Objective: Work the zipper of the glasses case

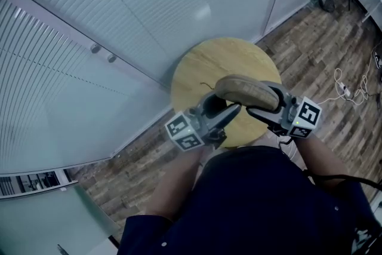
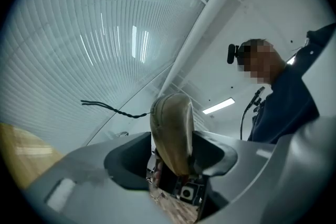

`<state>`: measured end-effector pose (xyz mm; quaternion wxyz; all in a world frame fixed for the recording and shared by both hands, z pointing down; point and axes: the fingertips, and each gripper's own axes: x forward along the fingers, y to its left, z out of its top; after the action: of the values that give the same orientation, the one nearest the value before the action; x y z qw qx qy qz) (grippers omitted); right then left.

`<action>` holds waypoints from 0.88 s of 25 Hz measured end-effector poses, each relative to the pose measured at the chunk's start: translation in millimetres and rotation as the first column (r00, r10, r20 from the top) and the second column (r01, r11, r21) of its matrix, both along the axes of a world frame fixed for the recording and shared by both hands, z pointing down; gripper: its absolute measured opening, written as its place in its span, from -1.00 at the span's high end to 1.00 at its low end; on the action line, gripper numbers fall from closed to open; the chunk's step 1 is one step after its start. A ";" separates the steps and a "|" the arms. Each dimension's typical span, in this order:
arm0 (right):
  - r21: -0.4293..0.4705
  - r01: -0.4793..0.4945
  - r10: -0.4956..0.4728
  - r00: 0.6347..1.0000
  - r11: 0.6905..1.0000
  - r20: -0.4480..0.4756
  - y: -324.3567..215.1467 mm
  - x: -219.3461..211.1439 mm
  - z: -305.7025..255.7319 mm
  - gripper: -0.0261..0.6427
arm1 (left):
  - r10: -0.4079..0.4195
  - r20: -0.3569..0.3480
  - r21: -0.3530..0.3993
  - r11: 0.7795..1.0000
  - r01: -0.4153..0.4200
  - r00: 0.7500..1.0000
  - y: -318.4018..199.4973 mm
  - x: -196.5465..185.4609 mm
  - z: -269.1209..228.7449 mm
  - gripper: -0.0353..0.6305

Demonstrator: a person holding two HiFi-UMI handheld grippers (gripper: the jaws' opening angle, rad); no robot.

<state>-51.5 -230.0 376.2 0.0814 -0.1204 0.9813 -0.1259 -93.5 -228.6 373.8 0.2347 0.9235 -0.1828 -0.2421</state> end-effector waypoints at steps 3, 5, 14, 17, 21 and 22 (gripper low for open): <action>-0.015 0.035 -0.035 0.999 0.999 0.031 8.8 -8.0 -3.4 0.05 | 0.000 -0.037 0.018 1.000 0.001 0.999 2.2 0.6 -11.9 0.13; -0.043 0.046 -0.043 0.997 0.998 0.066 10.9 -11.5 -2.9 0.05 | -0.009 -0.041 0.024 1.000 0.010 0.999 1.8 -0.6 -15.9 0.13; -0.131 0.091 -0.073 0.988 0.987 0.138 18.3 -23.2 3.3 0.05 | -0.037 -0.067 0.036 0.999 0.039 0.997 -0.3 0.9 -30.5 0.03; -0.153 0.120 -0.094 0.981 0.981 0.169 19.3 -30.1 1.5 0.05 | -0.036 -0.052 0.054 0.998 0.038 0.998 -2.1 2.1 -35.3 0.00; -0.162 0.163 -0.133 0.975 0.973 0.180 22.5 -43.1 3.0 0.05 | -0.038 -0.046 0.075 0.996 0.041 0.998 -6.1 3.1 -47.6 -0.08; -0.170 0.173 -0.140 0.972 0.970 0.188 23.3 -45.9 3.4 0.05 | -0.042 -0.026 0.088 0.995 0.044 0.999 -6.5 4.3 -49.9 -0.08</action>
<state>-97.4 -206.7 379.6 0.1455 -0.0378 0.9609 -0.2327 -89.1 -235.0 323.9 0.1906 0.9258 -0.1890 -0.2663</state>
